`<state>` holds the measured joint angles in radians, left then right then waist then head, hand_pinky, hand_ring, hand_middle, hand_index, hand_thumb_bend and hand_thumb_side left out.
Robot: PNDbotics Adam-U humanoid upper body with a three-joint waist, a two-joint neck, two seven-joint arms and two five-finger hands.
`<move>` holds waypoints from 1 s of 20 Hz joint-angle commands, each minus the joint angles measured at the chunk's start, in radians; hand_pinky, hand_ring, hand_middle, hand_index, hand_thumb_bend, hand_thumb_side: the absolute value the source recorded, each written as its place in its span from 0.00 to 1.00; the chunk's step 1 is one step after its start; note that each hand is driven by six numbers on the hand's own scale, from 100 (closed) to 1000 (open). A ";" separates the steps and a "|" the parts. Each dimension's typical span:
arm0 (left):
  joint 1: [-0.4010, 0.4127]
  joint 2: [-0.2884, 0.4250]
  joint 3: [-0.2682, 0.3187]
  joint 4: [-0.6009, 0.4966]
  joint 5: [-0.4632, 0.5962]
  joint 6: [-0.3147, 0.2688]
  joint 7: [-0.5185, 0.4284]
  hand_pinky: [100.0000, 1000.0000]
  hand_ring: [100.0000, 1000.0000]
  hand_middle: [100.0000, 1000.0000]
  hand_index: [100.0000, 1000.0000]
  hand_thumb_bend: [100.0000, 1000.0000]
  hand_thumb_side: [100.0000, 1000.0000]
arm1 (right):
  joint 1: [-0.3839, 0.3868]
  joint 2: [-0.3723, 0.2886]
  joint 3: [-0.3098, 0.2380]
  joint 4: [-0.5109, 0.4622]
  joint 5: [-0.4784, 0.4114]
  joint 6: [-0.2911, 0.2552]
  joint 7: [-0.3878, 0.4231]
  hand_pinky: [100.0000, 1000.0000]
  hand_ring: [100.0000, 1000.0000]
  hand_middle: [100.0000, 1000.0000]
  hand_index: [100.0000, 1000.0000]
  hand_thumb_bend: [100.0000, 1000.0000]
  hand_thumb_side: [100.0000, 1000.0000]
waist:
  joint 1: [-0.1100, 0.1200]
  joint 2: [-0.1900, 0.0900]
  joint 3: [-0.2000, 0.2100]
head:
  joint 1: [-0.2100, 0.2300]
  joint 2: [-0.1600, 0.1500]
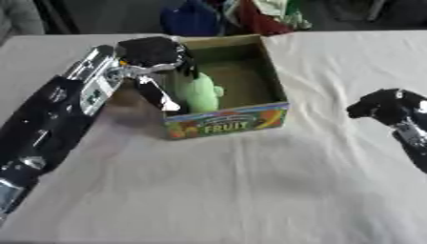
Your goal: Pick up objects on the table and place them in the box.
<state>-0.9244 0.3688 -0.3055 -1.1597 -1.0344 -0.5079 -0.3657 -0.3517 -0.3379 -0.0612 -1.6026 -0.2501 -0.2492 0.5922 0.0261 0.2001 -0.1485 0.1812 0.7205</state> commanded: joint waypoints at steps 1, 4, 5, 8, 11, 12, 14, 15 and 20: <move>-0.015 0.011 0.003 -0.011 -0.001 0.004 0.009 0.62 0.55 0.54 0.72 0.50 0.45 | -0.012 -0.012 -0.005 -0.009 -0.004 -0.001 -0.001 0.69 0.69 0.57 0.70 0.00 0.57 | -0.003 -0.018 0.000 | 0.001 0.003; -0.015 0.012 0.005 -0.021 0.005 0.014 0.026 0.63 0.57 0.56 0.75 0.64 0.59 | -0.012 -0.012 -0.005 -0.009 -0.003 0.000 0.000 0.69 0.69 0.57 0.70 0.00 0.57 | -0.002 -0.017 0.000 | 0.001 0.004; -0.015 0.013 0.004 -0.026 0.008 0.017 0.031 0.64 0.57 0.57 0.76 0.68 0.63 | -0.012 -0.012 -0.005 -0.009 -0.003 0.000 0.000 0.69 0.69 0.57 0.70 0.00 0.57 | -0.002 -0.017 0.001 | 0.000 0.004; -0.015 0.017 0.008 -0.051 0.023 0.026 0.043 0.65 0.59 0.59 0.78 0.78 0.73 | -0.012 -0.012 -0.005 -0.009 -0.003 0.000 0.000 0.69 0.69 0.57 0.70 0.00 0.57 | -0.003 -0.017 0.001 | 0.000 0.003; -0.017 0.029 0.017 -0.095 0.051 0.040 0.051 0.65 0.59 0.60 0.79 0.82 0.74 | -0.012 -0.012 -0.006 -0.009 -0.003 -0.001 -0.001 0.69 0.69 0.57 0.70 0.00 0.57 | -0.003 -0.017 0.001 | -0.002 0.002; -0.019 0.036 0.022 -0.117 0.068 0.046 0.054 0.65 0.59 0.60 0.79 0.82 0.74 | -0.011 -0.013 -0.006 -0.008 -0.002 -0.001 -0.001 0.69 0.69 0.57 0.70 0.00 0.57 | -0.003 -0.017 0.002 | -0.003 0.002; -0.022 0.058 0.035 -0.168 0.106 0.063 0.055 0.65 0.58 0.59 0.78 0.82 0.72 | -0.011 -0.014 -0.007 -0.008 -0.002 -0.002 -0.002 0.69 0.69 0.57 0.70 0.00 0.57 | -0.002 -0.018 0.003 | -0.005 0.002; -0.022 0.070 0.043 -0.194 0.126 0.074 0.053 0.65 0.58 0.59 0.78 0.81 0.72 | -0.010 -0.015 -0.008 -0.007 -0.001 -0.002 -0.002 0.69 0.69 0.57 0.70 0.00 0.57 | -0.002 -0.018 0.003 | -0.007 0.002; 0.003 0.141 0.099 -0.308 0.225 0.142 0.037 0.62 0.53 0.53 0.75 0.70 0.62 | -0.009 -0.020 -0.013 -0.006 0.000 -0.003 -0.007 0.69 0.69 0.57 0.70 0.00 0.57 | 0.002 -0.018 0.010 | -0.020 -0.002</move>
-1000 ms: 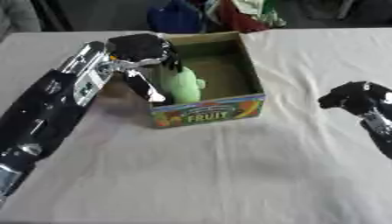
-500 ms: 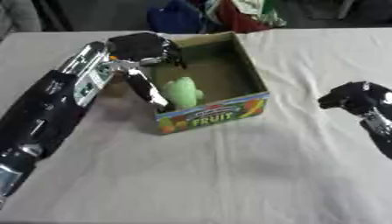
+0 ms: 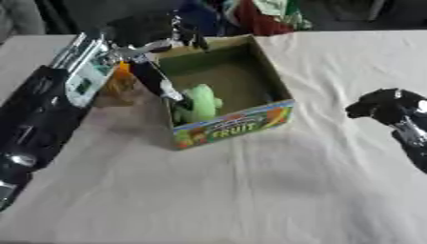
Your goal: Pick up objects on the table and place them in the box.
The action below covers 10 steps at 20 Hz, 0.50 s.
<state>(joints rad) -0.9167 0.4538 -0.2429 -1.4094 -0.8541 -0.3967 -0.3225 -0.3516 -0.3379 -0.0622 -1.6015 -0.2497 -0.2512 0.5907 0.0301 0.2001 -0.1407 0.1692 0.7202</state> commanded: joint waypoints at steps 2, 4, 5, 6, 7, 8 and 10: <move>0.015 0.092 0.058 -0.083 0.072 0.054 -0.018 0.62 0.52 0.52 0.75 0.66 0.58 | -0.009 -0.023 -0.014 -0.007 0.000 -0.001 -0.007 0.69 0.69 0.57 0.70 0.00 0.57 | 0.000 -0.018 0.005 | -0.016 -0.005; 0.032 0.128 0.067 -0.093 0.086 0.066 -0.033 0.62 0.52 0.52 0.74 0.63 0.52 | -0.008 -0.025 -0.014 -0.007 0.001 -0.001 -0.008 0.69 0.69 0.57 0.70 0.00 0.57 | 0.003 -0.019 0.007 | -0.020 -0.007; 0.040 0.148 0.067 -0.092 0.087 0.068 -0.042 0.62 0.53 0.51 0.74 0.62 0.50 | -0.008 -0.025 -0.015 -0.007 0.001 -0.001 -0.008 0.69 0.69 0.57 0.70 0.00 0.57 | 0.004 -0.019 0.008 | -0.022 -0.008; 0.047 0.166 0.066 -0.088 0.086 0.066 -0.055 0.62 0.53 0.52 0.74 0.60 0.48 | -0.009 -0.026 -0.015 -0.008 0.001 -0.001 -0.008 0.69 0.69 0.57 0.70 0.00 0.56 | 0.005 -0.019 0.009 | -0.023 -0.009; 0.053 0.180 0.065 -0.081 0.083 0.062 -0.068 0.63 0.53 0.52 0.74 0.59 0.46 | -0.009 -0.026 -0.015 -0.008 0.001 0.000 -0.008 0.69 0.69 0.57 0.70 0.00 0.56 | 0.006 -0.019 0.009 | -0.025 -0.010; 0.057 0.190 0.066 -0.074 0.081 0.059 -0.080 0.63 0.54 0.52 0.74 0.57 0.42 | -0.010 -0.027 -0.015 -0.008 0.001 0.000 -0.008 0.69 0.69 0.57 0.70 0.00 0.56 | 0.006 -0.019 0.010 | -0.026 -0.010; 0.067 0.207 0.069 -0.051 0.068 0.054 -0.102 0.63 0.54 0.52 0.74 0.54 0.38 | -0.010 -0.028 -0.015 -0.008 0.001 -0.001 -0.008 0.69 0.69 0.57 0.70 0.00 0.56 | 0.005 -0.019 0.011 | -0.028 -0.011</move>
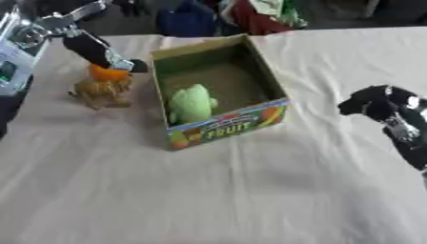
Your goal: Pick up objects on the table and place them in the box.
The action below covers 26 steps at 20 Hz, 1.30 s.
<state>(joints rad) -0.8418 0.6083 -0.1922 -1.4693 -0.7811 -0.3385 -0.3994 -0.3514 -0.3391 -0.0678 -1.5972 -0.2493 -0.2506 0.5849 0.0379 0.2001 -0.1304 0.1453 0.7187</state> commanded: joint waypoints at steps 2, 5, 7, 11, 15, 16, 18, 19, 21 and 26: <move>0.002 0.066 0.019 0.038 -0.021 -0.013 -0.049 0.63 0.55 0.52 0.74 0.51 0.36 | -0.010 -0.027 -0.010 -0.012 0.001 -0.002 -0.003 0.69 0.69 0.57 0.70 0.00 0.56 | -0.004 -0.019 0.001 | -0.004 -0.010; 0.013 0.075 0.024 0.090 -0.043 -0.022 -0.075 0.63 0.55 0.52 0.74 0.49 0.36 | -0.010 -0.028 -0.011 -0.012 0.000 -0.003 -0.004 0.69 0.69 0.57 0.70 0.00 0.56 | -0.004 -0.018 0.001 | -0.007 -0.012; 0.017 0.076 0.032 0.134 -0.065 -0.019 -0.083 0.63 0.54 0.51 0.74 0.48 0.36 | -0.011 -0.027 -0.011 -0.011 0.000 -0.003 -0.004 0.69 0.69 0.57 0.70 0.00 0.56 | -0.005 -0.018 0.002 | -0.007 -0.011; 0.024 0.072 0.048 0.224 -0.114 -0.014 -0.085 0.63 0.55 0.52 0.74 0.49 0.37 | -0.011 -0.027 -0.011 -0.011 0.001 -0.003 -0.004 0.69 0.69 0.57 0.70 0.00 0.56 | -0.004 -0.017 0.001 | -0.010 -0.014; 0.025 0.070 0.053 0.281 -0.156 -0.014 -0.082 0.64 0.57 0.55 0.75 0.50 0.41 | -0.011 -0.026 -0.011 -0.011 0.001 -0.002 -0.003 0.69 0.69 0.57 0.70 0.00 0.57 | -0.004 -0.016 0.001 | -0.011 -0.014; 0.025 0.069 0.055 0.291 -0.164 -0.014 -0.079 0.65 0.57 0.55 0.75 0.50 0.41 | -0.011 -0.026 -0.011 -0.011 0.001 -0.002 -0.004 0.69 0.69 0.57 0.70 0.00 0.57 | -0.004 -0.016 0.000 | -0.011 -0.014; 0.023 0.066 0.056 0.312 -0.179 -0.013 -0.075 0.65 0.57 0.56 0.75 0.51 0.42 | -0.011 -0.026 -0.011 -0.011 0.002 -0.002 -0.004 0.69 0.69 0.57 0.70 0.00 0.57 | -0.004 -0.016 -0.001 | -0.011 -0.014; 0.022 0.064 0.056 0.322 -0.187 -0.013 -0.074 0.65 0.57 0.56 0.76 0.51 0.42 | -0.010 -0.025 -0.011 -0.011 0.002 -0.002 -0.004 0.69 0.69 0.57 0.70 0.00 0.57 | -0.005 -0.016 -0.001 | -0.011 -0.014; 0.021 0.061 0.057 0.341 -0.202 -0.013 -0.074 0.65 0.57 0.56 0.76 0.51 0.42 | -0.010 -0.025 -0.012 -0.011 0.002 -0.003 -0.004 0.69 0.69 0.57 0.70 0.00 0.57 | -0.005 -0.016 -0.002 | -0.011 -0.014; 0.021 0.053 0.058 0.369 -0.227 -0.019 -0.062 0.64 0.57 0.55 0.75 0.49 0.39 | -0.009 -0.024 -0.012 -0.011 0.002 -0.003 -0.004 0.69 0.69 0.57 0.70 0.00 0.57 | -0.005 -0.015 -0.002 | -0.013 -0.014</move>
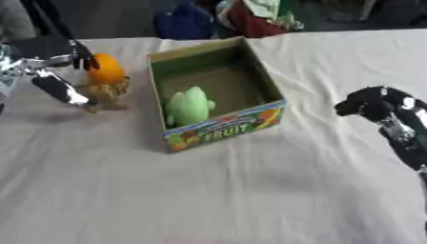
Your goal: Pick up objects on the table and place them in the box.
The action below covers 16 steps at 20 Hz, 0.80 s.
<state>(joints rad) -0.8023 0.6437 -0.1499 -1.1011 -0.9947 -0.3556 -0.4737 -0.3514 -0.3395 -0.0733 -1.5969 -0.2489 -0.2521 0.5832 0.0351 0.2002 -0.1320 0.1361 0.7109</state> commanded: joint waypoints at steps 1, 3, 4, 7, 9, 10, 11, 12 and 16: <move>-0.017 0.016 0.016 0.005 -0.017 -0.002 0.019 0.64 0.57 0.55 0.75 0.49 0.38 | -0.010 -0.023 -0.006 -0.011 0.001 -0.001 -0.002 0.69 0.69 0.57 0.70 0.00 0.57 | -0.003 -0.015 -0.001 | -0.004 -0.006; -0.016 0.011 0.015 0.015 -0.024 -0.002 0.032 0.64 0.56 0.54 0.75 0.48 0.36 | -0.010 -0.023 -0.006 -0.012 0.001 -0.001 -0.002 0.69 0.69 0.57 0.70 0.00 0.57 | -0.004 -0.015 -0.001 | -0.005 -0.007; -0.016 0.008 0.014 0.019 -0.027 -0.002 0.039 0.64 0.56 0.54 0.74 0.47 0.35 | -0.010 -0.023 -0.006 -0.012 0.001 -0.001 -0.002 0.69 0.69 0.57 0.70 0.00 0.57 | -0.004 -0.015 -0.002 | -0.005 -0.007; -0.017 -0.003 0.013 0.035 -0.036 -0.004 0.056 0.63 0.55 0.53 0.73 0.44 0.33 | -0.009 -0.022 -0.006 -0.011 0.001 -0.003 -0.002 0.69 0.69 0.57 0.70 0.00 0.57 | -0.007 -0.013 -0.003 | -0.003 -0.006; -0.017 -0.010 0.011 0.046 -0.042 -0.006 0.062 0.62 0.54 0.52 0.73 0.41 0.31 | -0.010 -0.021 -0.006 -0.011 0.001 -0.003 -0.002 0.69 0.69 0.57 0.70 0.00 0.57 | -0.009 -0.012 -0.003 | -0.003 -0.006; -0.017 -0.015 0.010 0.051 -0.045 -0.007 0.064 0.62 0.54 0.51 0.72 0.40 0.30 | -0.010 -0.020 -0.006 -0.011 0.001 -0.004 -0.002 0.69 0.69 0.57 0.70 0.00 0.57 | -0.010 -0.012 -0.004 | -0.003 -0.006; -0.016 -0.019 0.010 0.057 -0.047 -0.008 0.066 0.62 0.53 0.51 0.72 0.38 0.29 | -0.010 -0.020 -0.006 -0.011 0.001 -0.004 -0.002 0.69 0.69 0.57 0.70 0.00 0.57 | -0.010 -0.011 -0.004 | -0.003 -0.006; -0.015 -0.022 0.011 0.061 -0.049 -0.009 0.069 0.62 0.53 0.50 0.71 0.37 0.29 | -0.010 -0.020 -0.005 -0.011 0.002 -0.004 -0.001 0.69 0.69 0.57 0.70 0.00 0.57 | -0.011 -0.011 -0.004 | -0.003 -0.006; -0.010 -0.031 0.015 0.075 -0.047 -0.007 0.092 0.59 0.48 0.45 0.66 0.26 0.22 | -0.010 -0.019 -0.006 -0.010 0.002 -0.006 -0.002 0.69 0.69 0.57 0.70 0.00 0.57 | -0.014 -0.009 -0.006 | -0.003 -0.006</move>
<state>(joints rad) -0.8002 0.5962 -0.1497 -1.0218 -1.0394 -0.3632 -0.3927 -0.3514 -0.3395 -0.0734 -1.5969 -0.2485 -0.2548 0.5811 0.0229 0.2048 -0.1362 0.1326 0.7108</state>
